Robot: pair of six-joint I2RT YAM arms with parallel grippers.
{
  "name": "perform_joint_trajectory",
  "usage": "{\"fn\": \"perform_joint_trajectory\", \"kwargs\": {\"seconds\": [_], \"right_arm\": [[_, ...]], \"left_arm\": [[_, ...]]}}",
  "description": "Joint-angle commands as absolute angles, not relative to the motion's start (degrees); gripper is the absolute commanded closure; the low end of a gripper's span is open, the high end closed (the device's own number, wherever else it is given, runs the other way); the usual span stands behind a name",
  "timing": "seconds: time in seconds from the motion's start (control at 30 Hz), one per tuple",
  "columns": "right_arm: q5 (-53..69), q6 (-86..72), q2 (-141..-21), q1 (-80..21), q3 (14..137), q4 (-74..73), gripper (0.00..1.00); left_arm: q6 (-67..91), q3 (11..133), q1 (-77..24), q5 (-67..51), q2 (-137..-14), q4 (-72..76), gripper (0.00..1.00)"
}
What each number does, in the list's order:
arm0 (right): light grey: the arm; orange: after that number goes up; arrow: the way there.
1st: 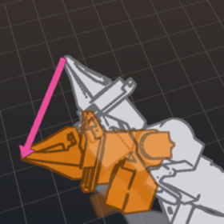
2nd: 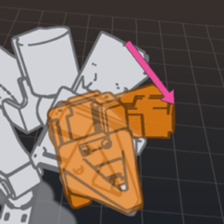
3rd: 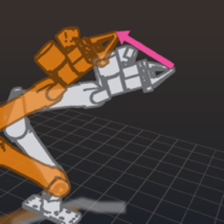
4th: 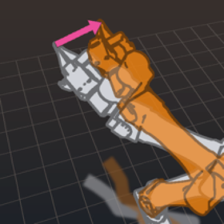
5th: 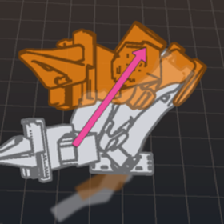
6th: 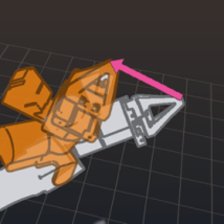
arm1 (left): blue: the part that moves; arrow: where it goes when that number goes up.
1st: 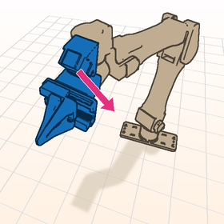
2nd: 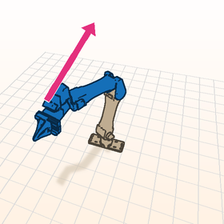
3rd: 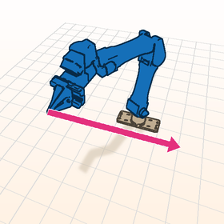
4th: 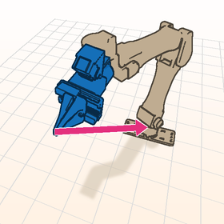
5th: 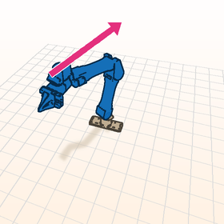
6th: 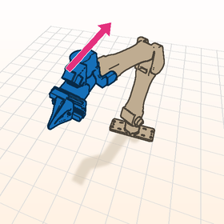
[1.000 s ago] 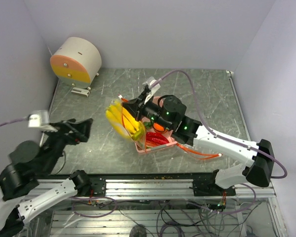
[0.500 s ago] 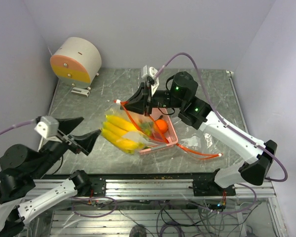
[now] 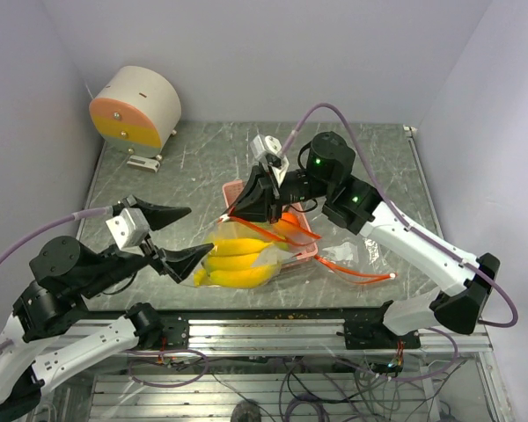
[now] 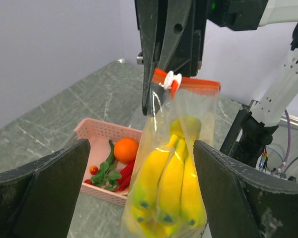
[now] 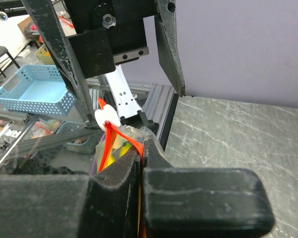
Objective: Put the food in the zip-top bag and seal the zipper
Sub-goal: Zip the zipper food storage bag at the center of the board.
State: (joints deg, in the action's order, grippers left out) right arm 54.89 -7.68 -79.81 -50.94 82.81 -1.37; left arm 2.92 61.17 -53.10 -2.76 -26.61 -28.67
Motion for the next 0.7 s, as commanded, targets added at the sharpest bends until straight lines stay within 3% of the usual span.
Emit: {"fn": "perform_joint_trajectory", "kwargs": {"seconds": [0.0,0.33,0.67], "right_arm": [[56.2,-9.6,-80.0,-50.9,82.8,1.2,1.00],[56.3,-10.7,-80.2,-50.9,81.6,2.4,1.00],[57.3,-10.3,-79.8,-50.9,80.6,2.2,1.00]], "left_arm": [[3.6,59.7,-53.3,-5.9,-25.7,-22.7,0.04],[2.9,61.2,-53.3,-8.3,-31.8,-19.8,0.12],[0.7,60.9,-53.3,-11.1,-35.8,-18.9,0.30]]}}
